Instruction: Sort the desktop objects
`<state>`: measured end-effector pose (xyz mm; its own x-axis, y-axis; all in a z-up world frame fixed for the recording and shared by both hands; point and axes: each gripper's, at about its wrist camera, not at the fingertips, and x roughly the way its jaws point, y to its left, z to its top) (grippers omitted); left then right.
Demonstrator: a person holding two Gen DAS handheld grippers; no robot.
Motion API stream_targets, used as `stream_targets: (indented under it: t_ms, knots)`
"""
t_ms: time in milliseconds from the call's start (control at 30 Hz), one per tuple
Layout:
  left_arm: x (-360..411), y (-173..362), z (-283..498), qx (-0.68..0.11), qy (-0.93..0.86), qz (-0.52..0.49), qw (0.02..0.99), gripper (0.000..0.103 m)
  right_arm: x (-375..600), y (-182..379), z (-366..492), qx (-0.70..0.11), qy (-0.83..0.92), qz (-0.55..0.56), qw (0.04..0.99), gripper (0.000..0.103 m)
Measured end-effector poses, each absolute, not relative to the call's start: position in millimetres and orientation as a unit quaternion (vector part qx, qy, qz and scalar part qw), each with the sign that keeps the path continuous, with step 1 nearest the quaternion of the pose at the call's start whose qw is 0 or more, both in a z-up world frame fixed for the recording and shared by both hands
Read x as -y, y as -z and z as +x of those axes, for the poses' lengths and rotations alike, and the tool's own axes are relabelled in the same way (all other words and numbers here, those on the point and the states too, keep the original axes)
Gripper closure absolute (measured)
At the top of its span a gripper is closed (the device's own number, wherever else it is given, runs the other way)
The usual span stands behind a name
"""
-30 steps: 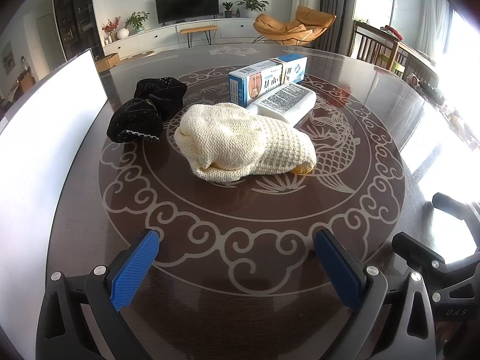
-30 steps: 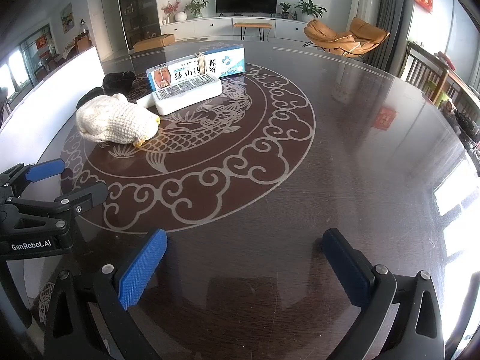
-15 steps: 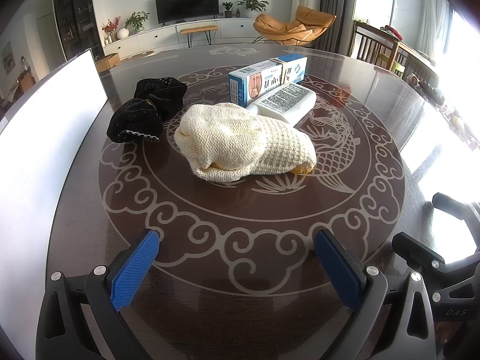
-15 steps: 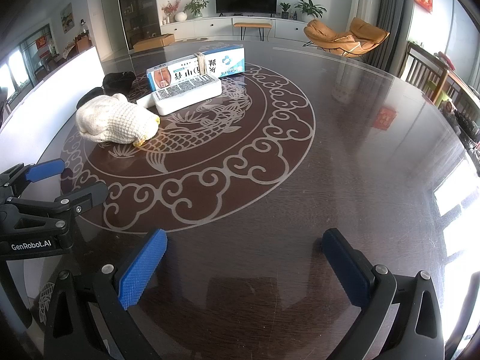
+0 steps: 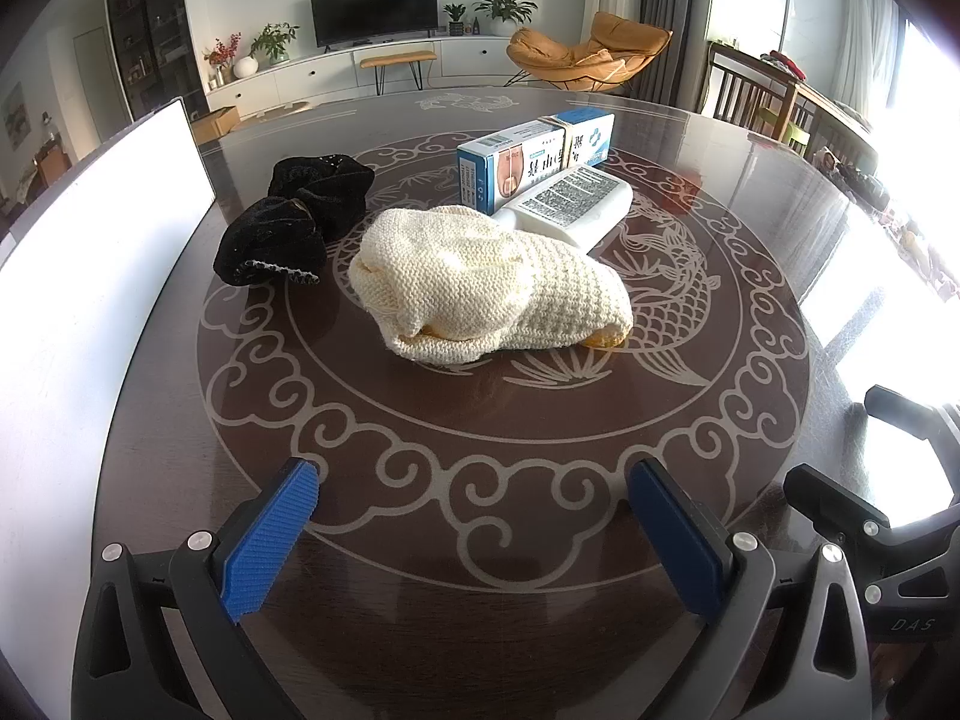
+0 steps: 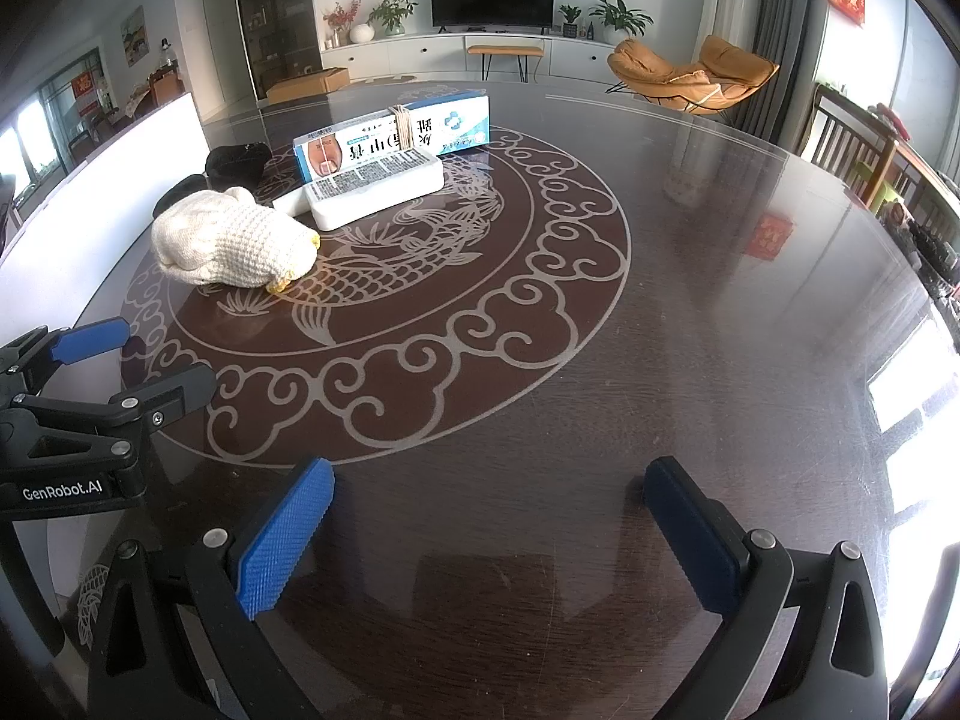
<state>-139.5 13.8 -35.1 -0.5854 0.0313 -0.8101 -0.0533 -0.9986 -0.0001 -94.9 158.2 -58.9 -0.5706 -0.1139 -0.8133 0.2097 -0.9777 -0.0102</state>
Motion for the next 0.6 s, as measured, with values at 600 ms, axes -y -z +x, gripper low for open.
stream_targets:
  t_ms: [600]
  knots:
    - [-13.7, 35.0, -139.4, -0.012, -0.890, -0.455, 0.024, 0.000, -158.2, 59.0, -95.0, -0.053, 0.885, 0.454, 0.091, 0.000]
